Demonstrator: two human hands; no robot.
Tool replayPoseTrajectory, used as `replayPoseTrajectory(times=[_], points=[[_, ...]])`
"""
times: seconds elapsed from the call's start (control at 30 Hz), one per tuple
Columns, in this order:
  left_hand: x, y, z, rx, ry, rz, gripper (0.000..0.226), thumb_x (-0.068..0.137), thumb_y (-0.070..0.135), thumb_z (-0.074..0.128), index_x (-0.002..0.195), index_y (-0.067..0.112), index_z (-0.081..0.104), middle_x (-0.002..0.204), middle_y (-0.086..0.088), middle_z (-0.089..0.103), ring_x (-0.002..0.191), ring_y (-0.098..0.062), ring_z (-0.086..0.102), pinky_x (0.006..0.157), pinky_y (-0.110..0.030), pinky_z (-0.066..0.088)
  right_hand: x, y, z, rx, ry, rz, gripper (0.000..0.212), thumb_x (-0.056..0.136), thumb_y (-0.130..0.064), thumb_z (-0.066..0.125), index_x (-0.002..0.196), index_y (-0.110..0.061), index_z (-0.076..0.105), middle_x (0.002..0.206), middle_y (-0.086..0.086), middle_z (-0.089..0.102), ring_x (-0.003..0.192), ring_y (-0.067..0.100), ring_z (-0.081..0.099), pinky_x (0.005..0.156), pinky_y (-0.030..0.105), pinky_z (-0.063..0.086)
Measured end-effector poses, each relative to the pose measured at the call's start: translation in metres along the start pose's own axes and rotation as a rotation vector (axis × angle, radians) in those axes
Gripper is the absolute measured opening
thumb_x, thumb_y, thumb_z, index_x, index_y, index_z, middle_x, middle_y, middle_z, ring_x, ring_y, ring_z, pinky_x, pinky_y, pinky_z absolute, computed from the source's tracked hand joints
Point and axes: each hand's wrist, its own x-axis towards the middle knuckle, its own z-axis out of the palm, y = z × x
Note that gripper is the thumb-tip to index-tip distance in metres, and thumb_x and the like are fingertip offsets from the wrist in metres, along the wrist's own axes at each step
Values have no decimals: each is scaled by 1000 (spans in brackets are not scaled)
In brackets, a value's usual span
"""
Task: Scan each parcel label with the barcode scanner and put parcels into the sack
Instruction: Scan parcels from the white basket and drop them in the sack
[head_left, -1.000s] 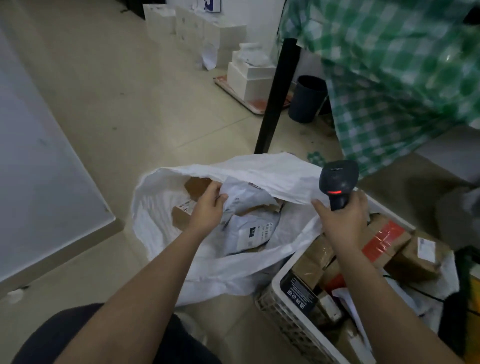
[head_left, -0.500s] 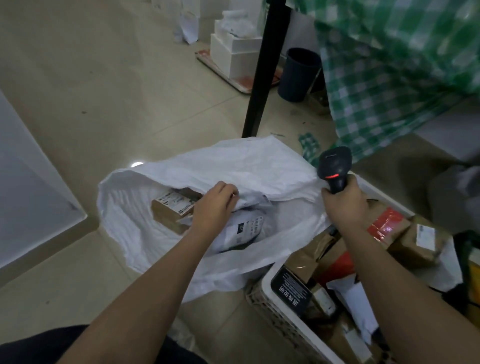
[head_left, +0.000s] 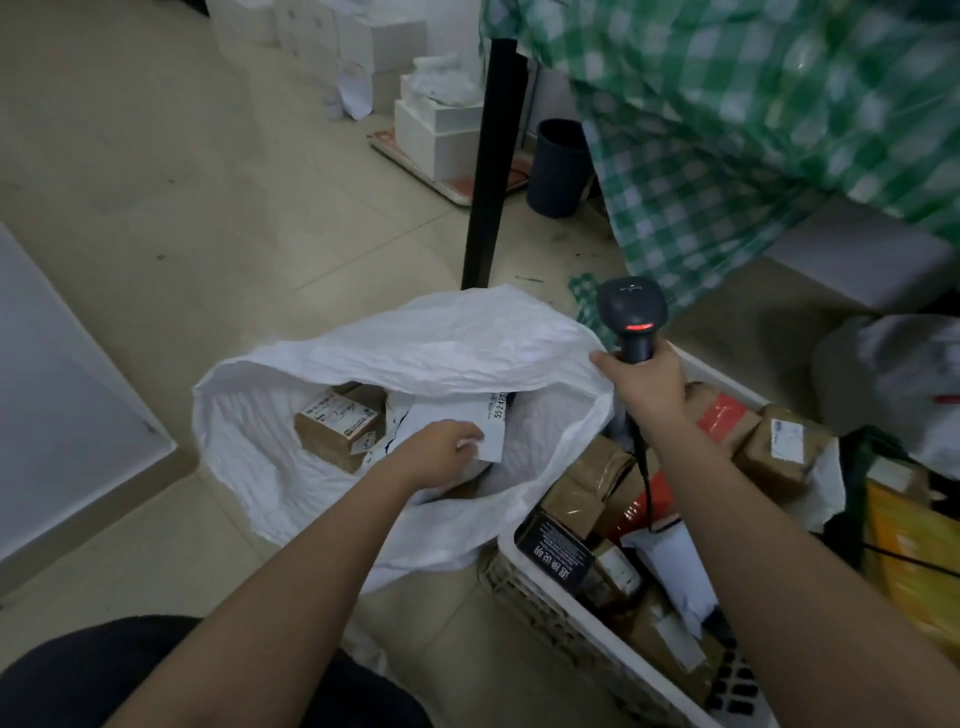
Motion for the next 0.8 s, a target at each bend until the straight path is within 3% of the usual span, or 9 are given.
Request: replayPoseTrajectory(times=[0.1, 0.23, 0.33, 0.4, 0.47, 0.53, 0.63, 0.8], points=[[-16, 17, 0, -90, 181, 27, 31, 100, 17, 44, 127, 15, 59, 132, -3, 58, 113, -20, 58, 96, -34, 46, -18, 10, -15, 35, 11, 52, 21, 82, -19, 76, 89, -16, 57, 73, -3, 58, 70, 16, 58, 66, 26, 46], [-36, 69, 17, -205, 370, 196, 26, 98, 14, 48, 118, 13, 62, 118, -2, 62, 104, -17, 59, 89, -28, 46, -47, 30, -57, 89, -6, 126, 14, 88, -10, 68, 98, -8, 58, 69, 4, 61, 44, 2, 60, 46, 19, 46], [-40, 115, 48, -268, 347, 327, 22, 98, 15, 48, 114, 11, 63, 111, -2, 62, 98, -14, 58, 85, -27, 48, -69, 57, -102, 55, 4, 182, 12, 88, -11, 68, 94, -11, 58, 72, 11, 64, 50, 8, 62, 43, 19, 43], [-34, 144, 71, -287, 290, 370, 22, 98, 16, 48, 115, 11, 62, 110, 1, 61, 98, -11, 56, 86, -27, 48, -82, 77, -131, 52, 39, 248, 12, 86, -15, 70, 93, -12, 61, 82, 18, 67, 66, 23, 68, 48, 26, 41], [-20, 171, 95, -282, 229, 377, 23, 97, 16, 50, 116, 10, 61, 111, -2, 62, 99, -12, 57, 87, -28, 48, -89, 96, -156, 90, 111, 308, 12, 86, -12, 68, 96, -8, 62, 83, 15, 68, 67, 25, 69, 55, 32, 44], [0, 195, 114, -289, 182, 352, 25, 96, 17, 52, 119, 8, 60, 113, -6, 62, 102, -17, 59, 88, -30, 48, -87, 114, -176, 144, 215, 340, 10, 86, -10, 67, 94, -5, 63, 78, 10, 66, 60, 19, 69, 57, 32, 46], [35, 224, 133, -272, 176, 299, 29, 96, 20, 53, 123, 9, 58, 118, -10, 62, 109, -23, 59, 92, -35, 48, -68, 133, -196, 222, 319, 346, 6, 87, -10, 66, 87, -7, 60, 71, 10, 63, 55, 18, 62, 49, 25, 43], [113, 243, 158, -252, 227, 149, 34, 93, 25, 57, 124, 12, 55, 120, -8, 61, 112, -26, 58, 92, -38, 48, -14, 153, -209, 261, 337, 343, 8, 85, -12, 66, 83, -14, 58, 75, 9, 65, 71, 26, 68, 61, 34, 49]])
